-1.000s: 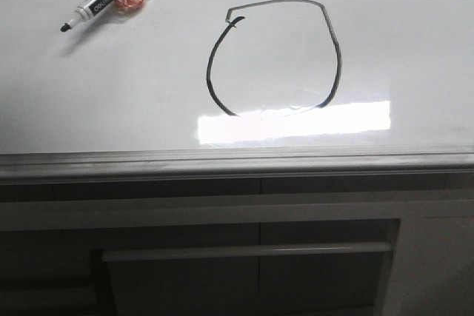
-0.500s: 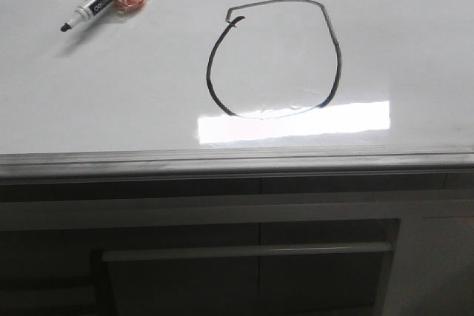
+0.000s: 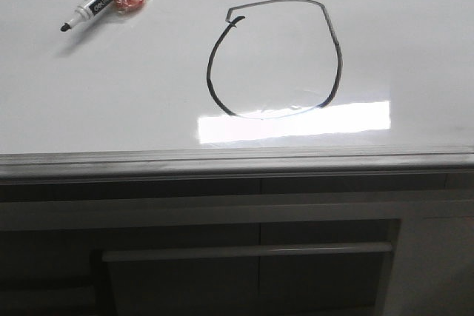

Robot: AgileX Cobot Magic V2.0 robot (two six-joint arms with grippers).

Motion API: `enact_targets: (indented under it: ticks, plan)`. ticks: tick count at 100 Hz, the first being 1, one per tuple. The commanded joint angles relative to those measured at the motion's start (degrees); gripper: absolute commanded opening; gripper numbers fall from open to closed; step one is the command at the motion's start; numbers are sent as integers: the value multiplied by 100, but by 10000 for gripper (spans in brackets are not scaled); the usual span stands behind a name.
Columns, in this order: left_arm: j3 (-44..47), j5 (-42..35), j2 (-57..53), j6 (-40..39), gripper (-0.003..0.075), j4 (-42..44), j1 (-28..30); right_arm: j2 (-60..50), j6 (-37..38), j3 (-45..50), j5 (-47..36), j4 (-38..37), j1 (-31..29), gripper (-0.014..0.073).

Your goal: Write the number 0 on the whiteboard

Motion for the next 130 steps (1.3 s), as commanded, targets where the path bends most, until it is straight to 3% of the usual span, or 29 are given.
enact_targets:
  ticks: [1,48,58,70,80,93,105,117,130]
  plan:
    - [-138,-118,19,3,-20,249,-40,-16,-81,-149,-345,48,-19,-69]
    - [-138,-70,-103,3,-20,328,-40,-16,-81,-149,-345,48,-19,-69]
    - [-113,-148,-162,3,-20,358,227,-16,-81,-149,-337,48,-19,-69]
    - [148,-1438,-25,3,-20,756,1223,-16,-81,-149,-337,48,-19,-69]
    - [448,-3083,3,-72,-20,1336,2475,-16,-81,-149,-337,48,-19,-69]
    - [710,-4678,-80,-729,-20,1338,4083,-16,-81,-149,-337,48,-19,-69]
    - [820,-6296,-164,-807,-20,1338,5558,-16,-81,-149,-323,48,-19,-69]
    - [820,-7212,-164,-807,-20,1338,6738,-16,-81,-149,-323,48,-19,-69]
    - [782,-7869,-164,-817,-20,1160,7507,-16,-81,-149,-323,48,-19,-69]
